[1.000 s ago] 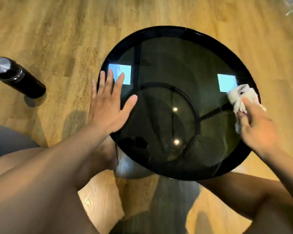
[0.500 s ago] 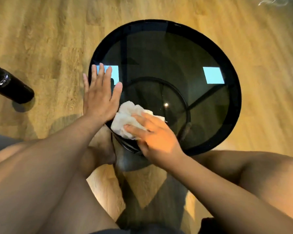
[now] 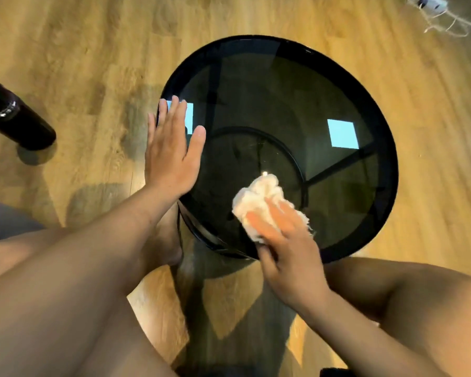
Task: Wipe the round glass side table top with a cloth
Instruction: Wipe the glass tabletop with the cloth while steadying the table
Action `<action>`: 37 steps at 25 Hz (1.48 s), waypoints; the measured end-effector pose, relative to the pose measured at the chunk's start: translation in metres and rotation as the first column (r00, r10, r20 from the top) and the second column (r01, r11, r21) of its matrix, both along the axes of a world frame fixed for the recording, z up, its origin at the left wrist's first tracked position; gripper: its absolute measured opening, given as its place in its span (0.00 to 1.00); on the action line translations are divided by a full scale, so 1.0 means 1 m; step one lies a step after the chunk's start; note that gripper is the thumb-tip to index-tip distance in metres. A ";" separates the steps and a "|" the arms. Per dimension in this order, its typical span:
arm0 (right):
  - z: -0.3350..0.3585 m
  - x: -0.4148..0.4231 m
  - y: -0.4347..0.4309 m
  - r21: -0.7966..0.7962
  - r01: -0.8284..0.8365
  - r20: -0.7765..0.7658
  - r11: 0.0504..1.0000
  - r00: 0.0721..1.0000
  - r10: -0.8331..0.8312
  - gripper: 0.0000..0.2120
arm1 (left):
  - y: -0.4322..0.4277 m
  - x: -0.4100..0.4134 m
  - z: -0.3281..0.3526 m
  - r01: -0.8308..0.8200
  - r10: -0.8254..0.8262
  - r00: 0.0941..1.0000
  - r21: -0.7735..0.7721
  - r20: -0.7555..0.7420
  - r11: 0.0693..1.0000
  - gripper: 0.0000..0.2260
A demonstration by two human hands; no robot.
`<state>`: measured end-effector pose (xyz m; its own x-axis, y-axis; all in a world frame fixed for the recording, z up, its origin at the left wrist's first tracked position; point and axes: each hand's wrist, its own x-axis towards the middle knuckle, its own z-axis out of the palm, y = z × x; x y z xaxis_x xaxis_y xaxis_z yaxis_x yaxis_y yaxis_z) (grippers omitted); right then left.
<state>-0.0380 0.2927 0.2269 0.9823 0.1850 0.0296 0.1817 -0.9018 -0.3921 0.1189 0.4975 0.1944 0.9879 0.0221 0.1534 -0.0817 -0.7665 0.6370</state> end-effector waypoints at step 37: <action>-0.007 0.131 0.014 -0.032 0.217 0.126 0.976 0.969 -0.211 0.25 | 0.001 -0.002 -0.001 0.110 -0.108 0.985 -0.009 0.136 0.994 0.27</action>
